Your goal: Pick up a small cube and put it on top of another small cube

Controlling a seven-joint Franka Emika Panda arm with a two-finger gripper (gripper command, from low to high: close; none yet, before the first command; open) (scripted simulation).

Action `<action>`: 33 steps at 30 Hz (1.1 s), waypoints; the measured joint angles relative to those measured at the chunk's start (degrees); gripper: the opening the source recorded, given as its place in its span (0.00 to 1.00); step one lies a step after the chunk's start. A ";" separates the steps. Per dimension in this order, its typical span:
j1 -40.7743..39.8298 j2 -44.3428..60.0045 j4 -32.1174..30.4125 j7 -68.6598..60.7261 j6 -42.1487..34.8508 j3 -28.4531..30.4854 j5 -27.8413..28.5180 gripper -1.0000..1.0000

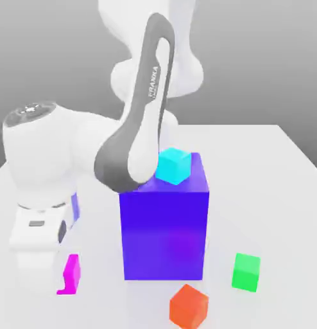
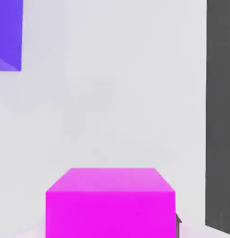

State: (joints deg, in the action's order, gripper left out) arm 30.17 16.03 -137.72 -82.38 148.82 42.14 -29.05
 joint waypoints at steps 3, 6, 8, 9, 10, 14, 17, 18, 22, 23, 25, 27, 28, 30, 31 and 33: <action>5.04 -3.16 -0.10 6.41 -0.81 -1.20 2.26 0.00; 9.93 -6.16 -0.44 12.47 -1.25 -2.98 4.01 0.00; 12.70 -8.05 -0.75 16.36 -1.31 -4.73 4.93 0.00; 14.09 -8.95 -0.92 18.21 -1.29 -5.68 5.25 0.00; 15.59 -9.80 -1.11 20.01 -1.24 -6.70 5.50 0.00; 22.22 -12.67 -2.76 26.07 -0.44 -9.76 7.19 0.00; 24.55 -14.08 -6.61 28.83 0.92 -10.12 13.80 0.00; 25.29 -14.56 -8.01 29.72 1.35 -10.12 16.35 0.00; 27.20 -16.58 -13.41 33.43 2.52 -10.69 27.36 0.00; 27.53 -16.97 -14.01 33.88 2.72 -10.68 28.83 0.00; 27.07 -17.57 -14.37 34.41 3.09 -10.40 30.20 0.00; 26.70 -18.02 -14.37 34.77 3.47 -10.49 30.86 0.00; 26.72 -18.19 -14.33 34.92 3.67 -10.56 31.11 0.00; 26.65 -18.42 -14.24 35.23 4.08 -10.65 31.55 0.00; 26.61 -18.49 -14.19 35.37 4.29 -10.69 31.76 0.00; 26.56 -18.52 -14.10 35.62 4.75 -10.77 32.12 0.00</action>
State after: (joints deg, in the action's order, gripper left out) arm 56.73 -2.48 -151.81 -46.76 153.57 31.37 3.07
